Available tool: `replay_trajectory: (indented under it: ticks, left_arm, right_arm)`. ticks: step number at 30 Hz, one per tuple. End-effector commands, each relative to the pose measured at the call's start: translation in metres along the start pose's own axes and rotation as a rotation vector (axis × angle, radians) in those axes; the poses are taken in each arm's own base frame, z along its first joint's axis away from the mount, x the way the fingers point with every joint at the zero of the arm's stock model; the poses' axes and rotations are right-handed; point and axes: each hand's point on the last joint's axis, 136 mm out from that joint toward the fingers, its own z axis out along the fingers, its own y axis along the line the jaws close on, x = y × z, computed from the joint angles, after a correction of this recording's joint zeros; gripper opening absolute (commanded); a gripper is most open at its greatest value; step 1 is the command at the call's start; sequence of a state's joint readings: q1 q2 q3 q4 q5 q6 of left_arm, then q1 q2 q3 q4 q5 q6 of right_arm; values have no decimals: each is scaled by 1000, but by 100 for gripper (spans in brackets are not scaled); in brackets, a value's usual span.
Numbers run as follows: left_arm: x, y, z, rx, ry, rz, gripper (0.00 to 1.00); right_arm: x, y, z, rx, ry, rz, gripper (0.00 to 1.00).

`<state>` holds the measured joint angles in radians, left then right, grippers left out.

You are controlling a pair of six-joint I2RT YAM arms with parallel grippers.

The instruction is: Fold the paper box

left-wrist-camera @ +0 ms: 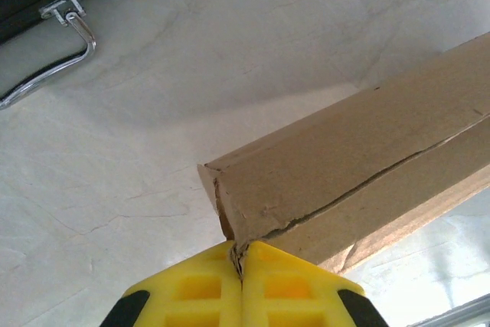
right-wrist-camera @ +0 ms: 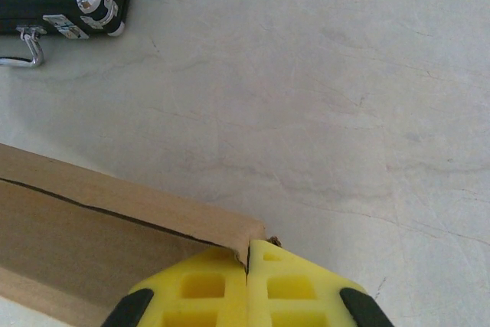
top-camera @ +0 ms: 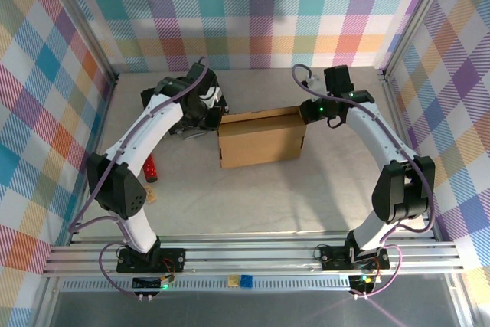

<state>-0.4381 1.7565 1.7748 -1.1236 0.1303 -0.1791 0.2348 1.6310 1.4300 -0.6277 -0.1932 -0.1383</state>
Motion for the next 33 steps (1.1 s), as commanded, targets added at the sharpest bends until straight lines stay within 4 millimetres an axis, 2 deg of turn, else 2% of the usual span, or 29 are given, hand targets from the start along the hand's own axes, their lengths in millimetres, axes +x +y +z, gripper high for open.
replay_trajectory:
  ticks: [1,8,21,33]
  left_arm:
    - [3,-10,-2,72,68,-95,0]
    - [5,-14,-1,85,146,-205,0]
    - [0,-20,3,131,104,-316,0]
    - [10,-9,18,108,56,-313,0]
  right_arm:
    - [14,10,5,-45,55,11,0]
    - [13,13,4,-39,47,-2,0]
    - [18,15,5,-39,56,5,0]
    - [21,13,7,-24,24,16,0]
